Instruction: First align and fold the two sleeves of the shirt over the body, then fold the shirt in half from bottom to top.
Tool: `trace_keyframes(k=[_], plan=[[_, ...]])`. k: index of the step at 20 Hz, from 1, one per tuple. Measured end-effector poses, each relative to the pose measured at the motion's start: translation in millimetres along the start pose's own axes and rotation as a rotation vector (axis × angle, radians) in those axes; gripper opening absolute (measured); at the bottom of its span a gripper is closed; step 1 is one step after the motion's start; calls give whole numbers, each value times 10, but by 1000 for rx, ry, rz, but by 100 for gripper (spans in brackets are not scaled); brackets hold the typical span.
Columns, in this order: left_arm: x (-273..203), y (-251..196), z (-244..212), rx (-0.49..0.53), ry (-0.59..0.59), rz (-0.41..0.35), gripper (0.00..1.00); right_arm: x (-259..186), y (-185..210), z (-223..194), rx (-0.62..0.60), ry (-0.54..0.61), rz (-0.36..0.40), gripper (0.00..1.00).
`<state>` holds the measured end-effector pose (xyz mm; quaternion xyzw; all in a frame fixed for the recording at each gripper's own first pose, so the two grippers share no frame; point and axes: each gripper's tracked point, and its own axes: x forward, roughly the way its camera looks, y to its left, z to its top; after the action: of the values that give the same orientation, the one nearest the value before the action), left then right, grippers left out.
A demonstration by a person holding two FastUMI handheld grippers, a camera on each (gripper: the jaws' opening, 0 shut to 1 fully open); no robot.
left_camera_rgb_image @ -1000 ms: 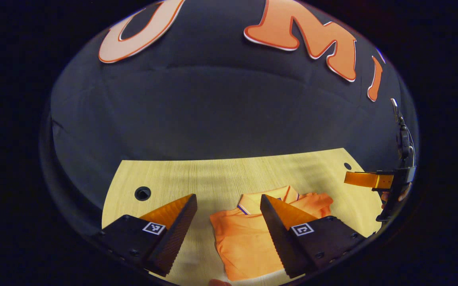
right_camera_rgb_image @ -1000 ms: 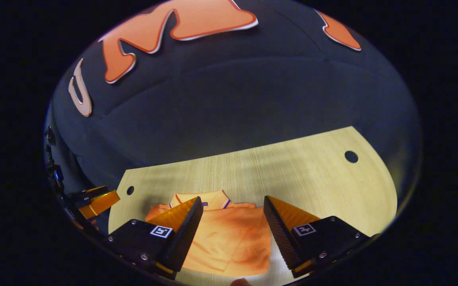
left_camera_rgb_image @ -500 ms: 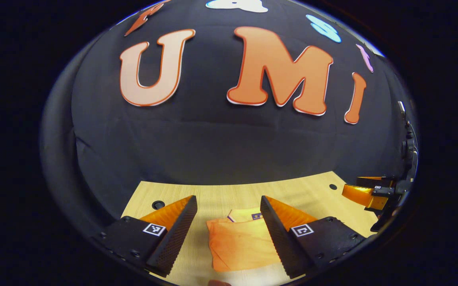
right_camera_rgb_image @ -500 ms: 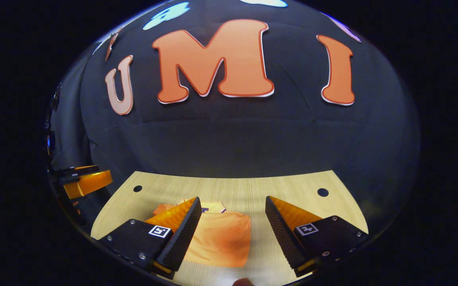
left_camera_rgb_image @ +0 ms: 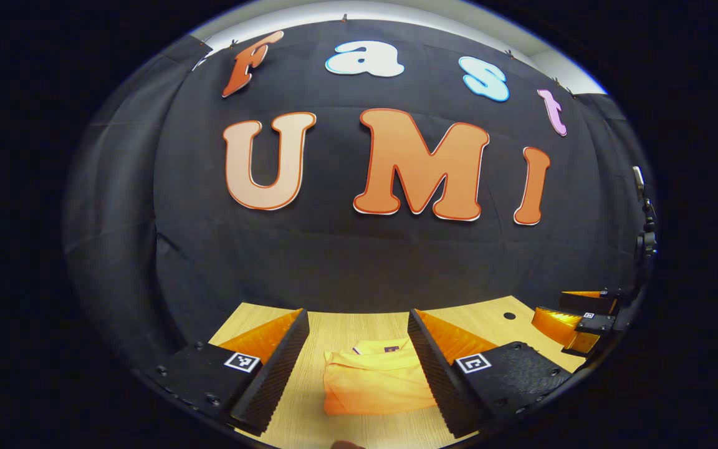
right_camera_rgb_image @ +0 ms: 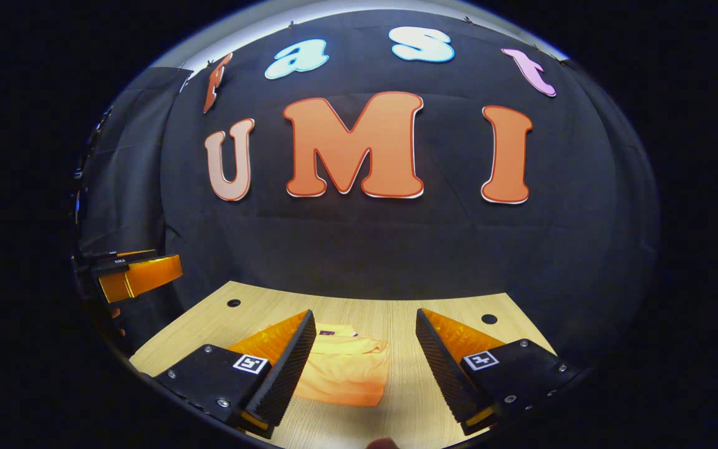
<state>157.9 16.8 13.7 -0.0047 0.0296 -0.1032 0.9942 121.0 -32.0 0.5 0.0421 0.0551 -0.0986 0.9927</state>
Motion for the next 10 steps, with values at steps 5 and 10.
trace_keyframes(k=[5, 10], plan=[[-484, -161, 39, 16, -116, 21, 98, -379, 53, 114, -29, -102, 36, 98], [-952, -281, 61, 54, -198, 49, 97, -642, 222, -57, -93, -151, 102, 98]])
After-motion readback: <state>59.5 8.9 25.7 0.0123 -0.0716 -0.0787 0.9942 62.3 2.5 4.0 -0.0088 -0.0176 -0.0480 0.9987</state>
